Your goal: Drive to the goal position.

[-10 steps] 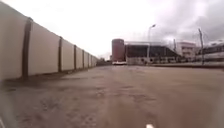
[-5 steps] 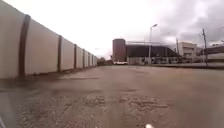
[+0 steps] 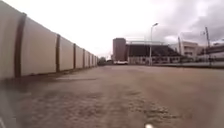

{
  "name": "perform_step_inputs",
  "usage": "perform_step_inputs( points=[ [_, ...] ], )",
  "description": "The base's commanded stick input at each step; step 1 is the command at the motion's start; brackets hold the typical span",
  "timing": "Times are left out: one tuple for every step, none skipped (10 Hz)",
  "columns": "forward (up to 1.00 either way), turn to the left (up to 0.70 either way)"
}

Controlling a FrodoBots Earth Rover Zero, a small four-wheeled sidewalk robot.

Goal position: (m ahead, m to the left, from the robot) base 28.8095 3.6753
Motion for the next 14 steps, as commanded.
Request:
perform_step_inputs(
  points=[
    [0.6,-0.15],
    [0.6,-0.03],
    [0.6,-0.01],
    [0.6,0.0],
    [0.6,0.0],
    [0.6,0.0],
    [0.6,0.0],
    [0.6,0.0],
    [0.6,0.0],
    [0.6,0.0],
    [0.6,0.0],
    [0.6,0.0],
    [0.6,0.0],
    [0.6,0.0]
  ],
)
